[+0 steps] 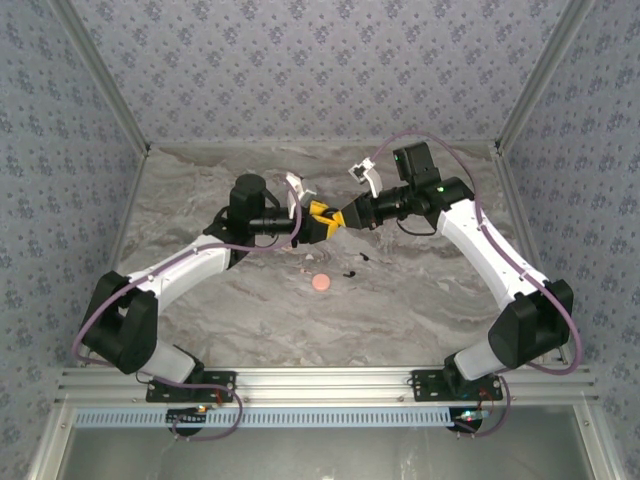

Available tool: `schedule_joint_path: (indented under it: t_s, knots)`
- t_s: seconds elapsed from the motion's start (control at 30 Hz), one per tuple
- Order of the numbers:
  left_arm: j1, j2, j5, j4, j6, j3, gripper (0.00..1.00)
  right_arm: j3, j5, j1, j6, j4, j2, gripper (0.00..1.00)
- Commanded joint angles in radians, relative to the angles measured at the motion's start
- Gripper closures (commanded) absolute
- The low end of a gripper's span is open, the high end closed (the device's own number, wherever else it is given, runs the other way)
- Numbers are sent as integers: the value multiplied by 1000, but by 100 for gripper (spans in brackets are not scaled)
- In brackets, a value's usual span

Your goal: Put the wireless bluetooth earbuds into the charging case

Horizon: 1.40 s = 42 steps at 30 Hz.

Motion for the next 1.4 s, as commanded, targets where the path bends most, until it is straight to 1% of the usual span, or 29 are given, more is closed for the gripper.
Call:
schedule_joint_path:
  t_s: [0.0, 0.3, 0.43, 0.53, 0.63, 0.73, 0.8, 0.9, 0.97, 1.07, 1.2, 1.37]
  knots:
    - [-5, 3, -9, -10, 14, 40, 61, 34, 9, -1, -10, -27, -25, 78]
    - [-6, 8, -16, -22, 11, 43, 58, 33, 0, -13, -2, -19, -35, 79]
    - [-5, 19, -14, -47, 11, 57, 58, 32, -5, -14, -3, -22, -40, 79]
    - [-5, 29, 0, -52, 7, 67, 61, 30, -11, -14, -6, -23, -39, 79]
    - [-4, 34, 12, -55, 4, 76, 67, 29, -19, -14, -8, -25, -41, 79]
    - [-6, 40, 22, -61, 5, 83, 77, 26, -22, -14, -10, -25, -39, 79]
    - [-6, 42, 30, -62, 6, 84, 86, 25, -19, -14, -9, -24, -40, 79]
    - [-6, 40, 40, -57, 6, 81, 93, 23, -7, -17, 2, -15, -42, 78]
    - [-7, 36, 44, -42, 8, 73, 94, 19, 0, -24, 15, -6, -42, 77]
    - [-6, 28, 51, -21, 16, 59, 94, 9, 10, -35, 36, 13, -43, 73]
    - [-6, 20, 61, -17, 33, 48, 95, 1, 47, -46, 59, 31, -49, 64]
    - [-6, 11, 78, -14, 46, 45, 95, -7, 98, -62, 89, 41, -51, 60]
